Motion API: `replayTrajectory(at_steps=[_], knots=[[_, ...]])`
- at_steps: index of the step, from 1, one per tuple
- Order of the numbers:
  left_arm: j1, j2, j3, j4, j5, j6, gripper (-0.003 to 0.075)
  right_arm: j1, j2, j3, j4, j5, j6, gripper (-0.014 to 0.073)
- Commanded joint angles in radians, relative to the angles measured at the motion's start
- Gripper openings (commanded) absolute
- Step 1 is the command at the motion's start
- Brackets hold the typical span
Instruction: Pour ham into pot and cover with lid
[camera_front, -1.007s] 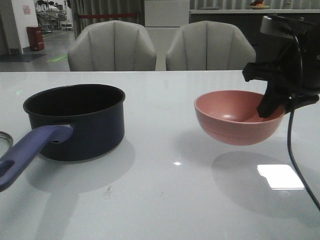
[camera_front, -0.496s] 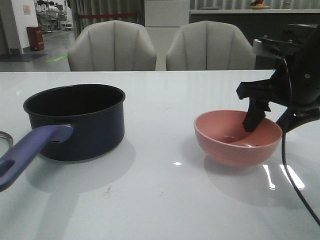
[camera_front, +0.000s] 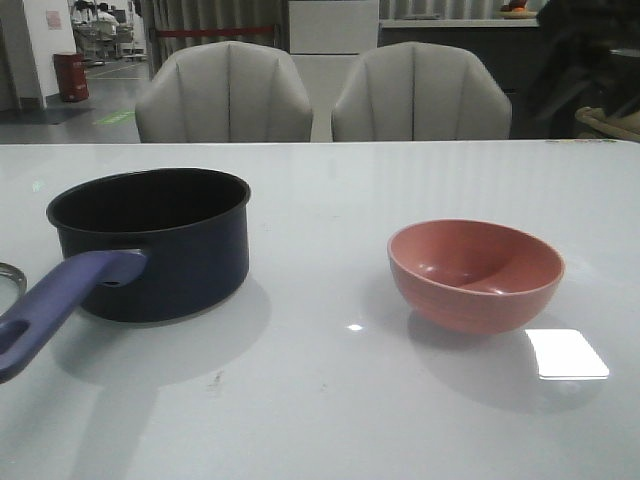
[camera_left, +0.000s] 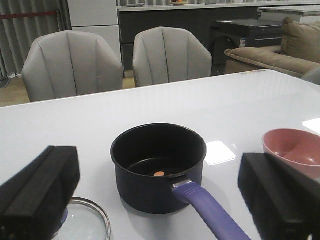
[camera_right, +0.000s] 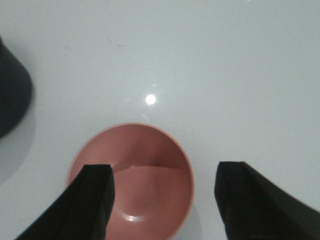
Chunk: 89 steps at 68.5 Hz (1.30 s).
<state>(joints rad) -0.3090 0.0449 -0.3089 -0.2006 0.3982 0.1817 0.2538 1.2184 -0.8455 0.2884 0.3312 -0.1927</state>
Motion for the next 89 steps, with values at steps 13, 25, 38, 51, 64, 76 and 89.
replayTrajectory(at_steps=[13,25,38,51,64,76,89], knots=[[-0.006,0.013,-0.025,-0.009,-0.087,-0.005,0.0689,0.042,-0.367,0.184,-0.010,-0.172,-0.017,0.0535],[-0.006,0.013,-0.025,-0.009,-0.087,-0.005,0.0689,0.042,-0.593,0.354,-0.010,-0.255,-0.025,0.0535],[-0.006,0.013,-0.025,-0.009,-0.086,-0.005,0.0689,0.042,-0.857,0.524,-0.010,-0.268,-0.030,0.0535],[-0.006,0.013,-0.025,-0.009,-0.086,-0.005,0.0689,0.042,-1.004,0.608,-0.002,-0.257,-0.029,0.0535],[-0.006,0.013,-0.021,-0.009,-0.084,-0.005,0.0689,0.042,-1.014,0.633,-0.002,-0.245,-0.030,0.0251],[-0.006,0.013,-0.020,-0.009,-0.083,-0.005,0.0689,0.042,-1.014,0.633,-0.001,-0.242,-0.030,0.0164],[-0.005,0.078,-0.061,0.013,-0.078,-0.068,0.0692,0.042,-1.014,0.633,-0.001,-0.242,-0.030,0.0164]])
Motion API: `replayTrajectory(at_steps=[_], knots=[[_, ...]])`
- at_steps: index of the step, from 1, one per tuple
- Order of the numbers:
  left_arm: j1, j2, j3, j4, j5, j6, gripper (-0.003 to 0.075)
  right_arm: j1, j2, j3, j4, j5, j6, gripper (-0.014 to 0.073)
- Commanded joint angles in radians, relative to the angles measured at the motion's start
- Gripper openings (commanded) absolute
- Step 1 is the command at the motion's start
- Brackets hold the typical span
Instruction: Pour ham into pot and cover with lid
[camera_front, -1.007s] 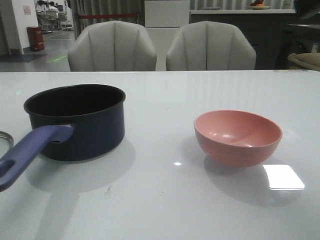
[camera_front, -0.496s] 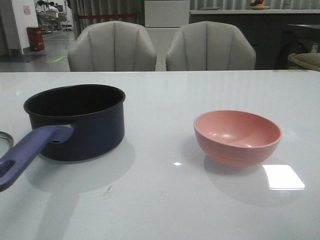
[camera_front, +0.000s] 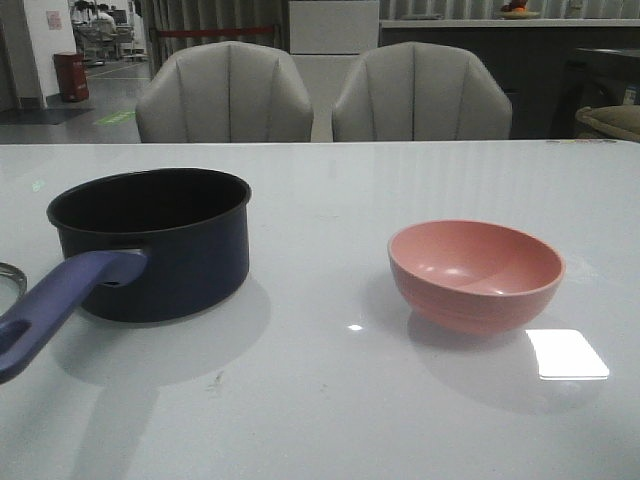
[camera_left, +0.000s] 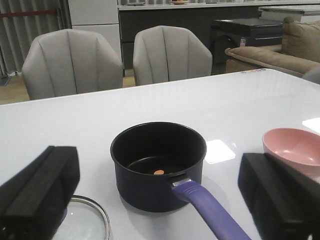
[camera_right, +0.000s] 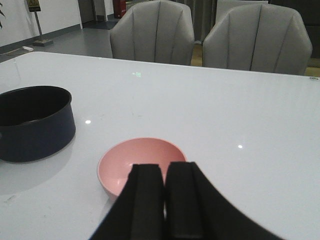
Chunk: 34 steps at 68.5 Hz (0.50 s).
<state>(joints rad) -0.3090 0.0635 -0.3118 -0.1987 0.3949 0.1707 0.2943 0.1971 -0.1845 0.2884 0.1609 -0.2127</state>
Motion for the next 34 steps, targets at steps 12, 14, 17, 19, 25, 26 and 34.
replayTrajectory(at_steps=[12,14,17,19,25,26,34], knots=[[0.040,0.266,-0.181,0.236,0.009,-0.326,0.0691,0.001,0.007,-0.028,-0.001,-0.072,-0.010,0.0164],[0.053,0.306,-0.205,0.279,0.027,-0.361,0.0691,0.001,0.007,-0.028,-0.001,-0.072,-0.010,0.0164],[0.072,0.388,-0.253,0.338,0.053,-0.403,0.0691,0.001,0.007,-0.028,-0.001,-0.072,-0.010,0.0164],[0.088,0.429,-0.276,0.351,0.061,-0.409,0.0691,0.001,0.007,-0.028,-0.001,-0.072,-0.010,0.0164],[0.130,0.562,-0.346,0.352,0.091,-0.409,0.0691,0.001,0.007,-0.028,-0.001,-0.072,-0.010,0.0164],[0.130,0.562,-0.346,0.352,0.091,-0.409,0.0691,0.001,0.007,-0.028,-0.001,-0.072,-0.010,0.0164],[0.181,0.732,-0.436,0.332,0.160,-0.409,0.0691,0.001,0.007,-0.028,-0.001,-0.072,-0.010,0.0164]])
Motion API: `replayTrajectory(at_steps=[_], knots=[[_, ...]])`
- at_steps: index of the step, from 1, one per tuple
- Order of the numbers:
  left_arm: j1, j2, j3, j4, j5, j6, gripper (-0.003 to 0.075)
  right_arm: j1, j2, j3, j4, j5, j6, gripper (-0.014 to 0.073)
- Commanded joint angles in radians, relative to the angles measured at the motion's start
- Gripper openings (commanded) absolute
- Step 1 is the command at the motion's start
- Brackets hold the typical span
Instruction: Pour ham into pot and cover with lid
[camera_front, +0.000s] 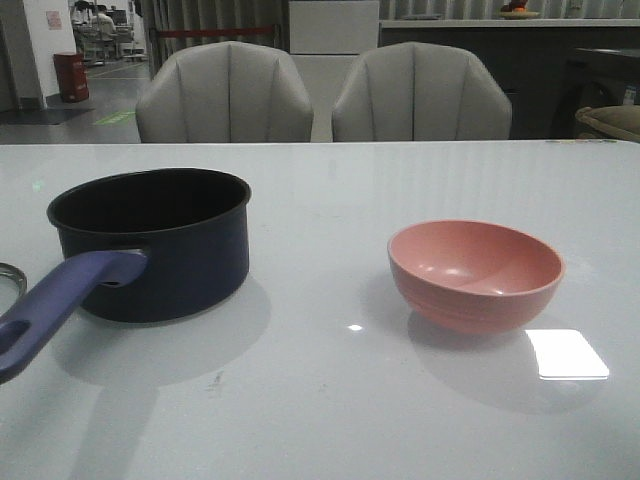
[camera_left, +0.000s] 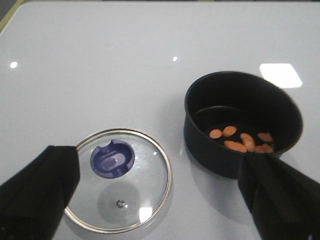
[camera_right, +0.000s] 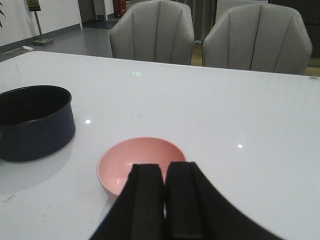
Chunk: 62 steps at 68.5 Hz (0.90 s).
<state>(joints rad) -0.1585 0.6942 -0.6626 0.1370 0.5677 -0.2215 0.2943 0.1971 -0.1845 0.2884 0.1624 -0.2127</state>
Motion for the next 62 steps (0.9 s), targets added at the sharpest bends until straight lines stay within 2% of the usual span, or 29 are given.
replayTrajectory(at_steps=[1,29,35,42,45,62], knots=[[0.039,0.139,-0.106,-0.012,0.005,-0.017,0.0691,0.001,0.007,-0.028,-0.001,-0.074,-0.010,0.0164],[0.185,0.611,-0.402,-0.070,0.315,0.016,0.0691,0.001,0.007,-0.028,-0.001,-0.074,-0.010,0.0164],[0.234,0.678,-0.459,-0.152,0.357,0.100,0.0691,0.001,0.007,-0.028,-0.001,-0.074,-0.010,0.0164],[0.286,0.753,-0.519,-0.336,0.418,0.268,0.0691,0.001,0.007,-0.028,-0.001,-0.074,-0.010,0.0164],[0.301,0.784,-0.543,-0.382,0.431,0.321,0.0691,0.001,0.007,-0.028,-0.001,-0.074,-0.010,0.0164],[0.332,0.920,-0.597,-0.349,0.433,0.321,0.0691,0.001,0.007,-0.028,-0.001,-0.074,-0.010,0.0164]])
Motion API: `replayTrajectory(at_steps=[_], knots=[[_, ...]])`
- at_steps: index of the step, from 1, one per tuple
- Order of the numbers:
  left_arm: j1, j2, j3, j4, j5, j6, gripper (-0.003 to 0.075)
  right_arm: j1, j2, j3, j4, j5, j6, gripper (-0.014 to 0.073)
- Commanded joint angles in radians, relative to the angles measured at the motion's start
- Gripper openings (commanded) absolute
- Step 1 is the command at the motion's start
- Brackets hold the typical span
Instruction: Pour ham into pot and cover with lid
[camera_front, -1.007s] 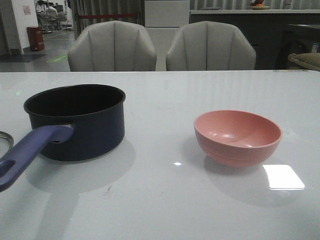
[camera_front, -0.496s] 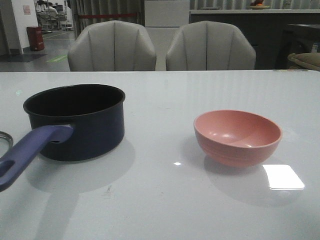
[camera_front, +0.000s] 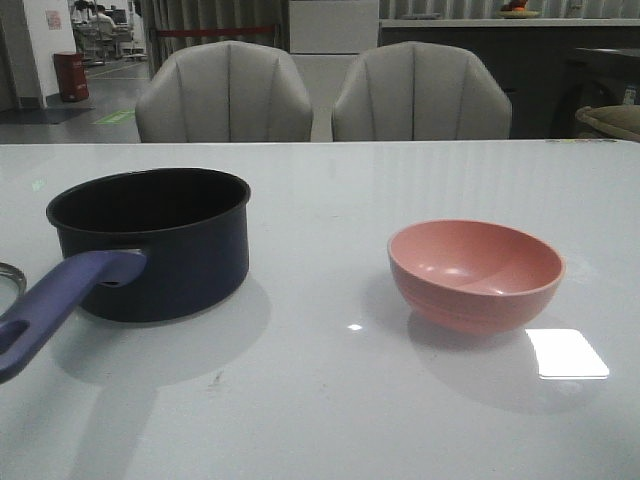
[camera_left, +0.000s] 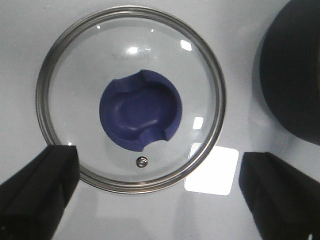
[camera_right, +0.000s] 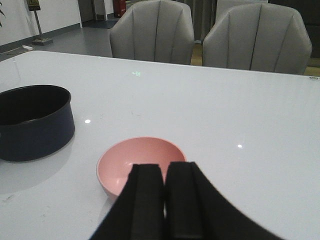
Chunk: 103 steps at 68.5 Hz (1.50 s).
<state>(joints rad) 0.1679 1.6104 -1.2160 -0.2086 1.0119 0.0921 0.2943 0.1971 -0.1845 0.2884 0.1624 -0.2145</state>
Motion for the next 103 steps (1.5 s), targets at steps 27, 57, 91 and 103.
replayTrajectory(at_steps=[27,57,91,103], knots=[[0.004,0.133,-0.044,0.018,-0.094,0.007,0.0691,0.001,0.007,-0.028,-0.001,-0.074,-0.008,0.0164],[-0.025,0.207,-0.044,0.024,-0.147,0.028,0.0689,0.001,0.007,-0.028,-0.001,-0.074,-0.008,0.0164],[-0.046,0.205,-0.058,0.045,-0.162,0.028,0.0209,0.001,0.007,-0.028,-0.001,-0.074,-0.008,0.0164],[-0.046,0.184,-0.148,0.045,-0.082,0.028,0.0148,0.001,0.007,-0.028,-0.001,-0.074,-0.008,0.0164]])
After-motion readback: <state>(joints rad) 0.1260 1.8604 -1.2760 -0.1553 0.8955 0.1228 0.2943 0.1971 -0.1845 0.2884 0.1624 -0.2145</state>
